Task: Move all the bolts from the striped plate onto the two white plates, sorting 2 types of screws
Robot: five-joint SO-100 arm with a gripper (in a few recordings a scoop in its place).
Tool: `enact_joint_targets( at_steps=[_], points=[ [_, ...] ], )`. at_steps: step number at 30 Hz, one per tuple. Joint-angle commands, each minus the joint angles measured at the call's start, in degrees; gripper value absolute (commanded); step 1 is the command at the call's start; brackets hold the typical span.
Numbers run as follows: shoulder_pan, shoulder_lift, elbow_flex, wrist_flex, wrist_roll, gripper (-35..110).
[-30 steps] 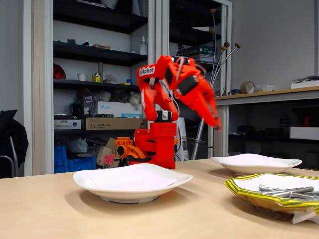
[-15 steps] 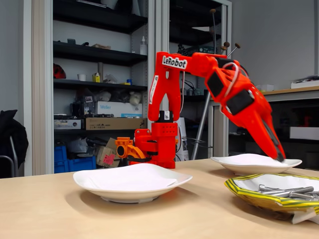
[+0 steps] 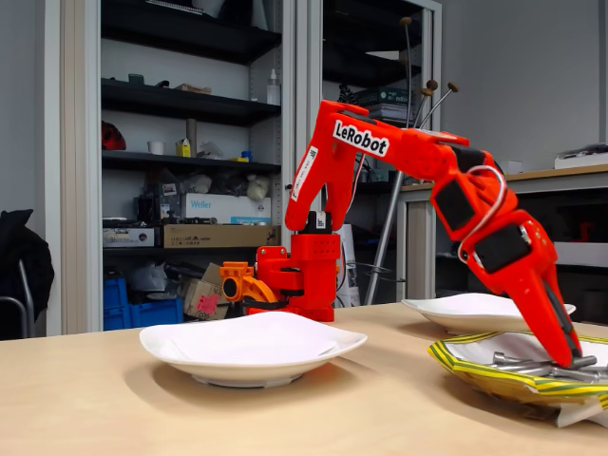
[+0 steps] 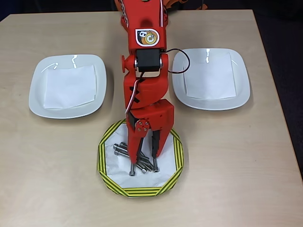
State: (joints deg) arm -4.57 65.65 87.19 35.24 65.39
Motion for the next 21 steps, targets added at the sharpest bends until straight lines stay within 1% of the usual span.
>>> enact_joint_targets(
  at_steps=[1,12,18,21],
  points=[
    [-0.6,0.4,0.2,0.4,1.1,16],
    [3.4,-3.0,-1.6,-0.4,-1.0,8],
    [5.7,-5.7,-4.8,0.1,-2.5,8],
    [6.7,-6.4,-5.9,0.3,-2.4,4]
  ],
)
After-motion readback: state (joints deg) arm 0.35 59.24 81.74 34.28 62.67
